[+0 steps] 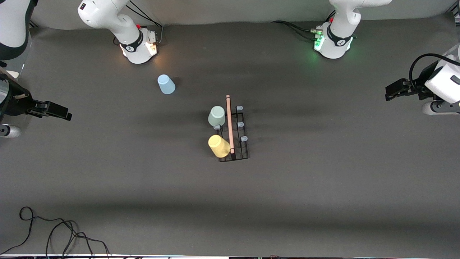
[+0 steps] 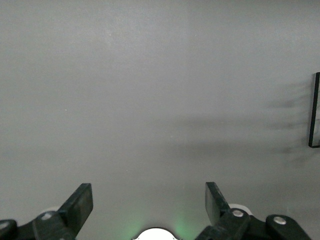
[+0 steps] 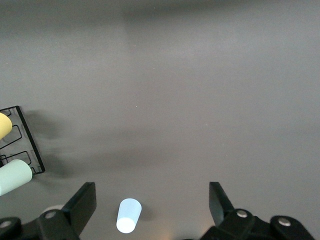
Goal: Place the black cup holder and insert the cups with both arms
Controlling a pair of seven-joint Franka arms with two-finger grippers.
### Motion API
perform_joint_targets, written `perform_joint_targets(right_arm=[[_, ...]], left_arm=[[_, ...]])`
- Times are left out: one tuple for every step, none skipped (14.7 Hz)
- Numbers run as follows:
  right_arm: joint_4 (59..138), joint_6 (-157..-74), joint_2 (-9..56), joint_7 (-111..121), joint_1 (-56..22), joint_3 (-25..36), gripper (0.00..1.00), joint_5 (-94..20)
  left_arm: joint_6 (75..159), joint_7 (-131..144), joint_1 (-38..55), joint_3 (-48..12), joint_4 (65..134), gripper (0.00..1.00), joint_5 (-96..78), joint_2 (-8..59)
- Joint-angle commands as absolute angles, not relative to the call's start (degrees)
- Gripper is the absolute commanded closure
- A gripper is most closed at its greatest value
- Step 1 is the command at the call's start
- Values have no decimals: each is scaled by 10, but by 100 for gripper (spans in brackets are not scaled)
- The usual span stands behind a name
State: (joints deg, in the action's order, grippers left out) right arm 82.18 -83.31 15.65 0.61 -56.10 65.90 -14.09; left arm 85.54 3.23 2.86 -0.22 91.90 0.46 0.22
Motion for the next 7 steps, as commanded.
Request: perform_joint_targets(right_arm=[[813,-846,164,21,-564,660,0,-127],[813,-848,164,26,-563,660,0,-127],[812,-848,164,28,-563,660,0,-127],[813,-850,164,28,-561,660,0,-127],[813,-853,164,28,-561,659,0,-127],[814,-853,164,28,-559,658,0,-127],[814,-853,164,28,-556,654,0,-125]], left_arm=[[860,27,29,-3,923,0,12,-1],[860,27,30,-3,923,0,11,-1],[861,28,30,-3,923,0,10,-1],[862,28,29,-3,923,0,7,-1],[862,28,29,-3,923,0,6,-1],[867,28,29,-3,923,0,5,-1],[869,28,29,-2,923,0,4,-1]])
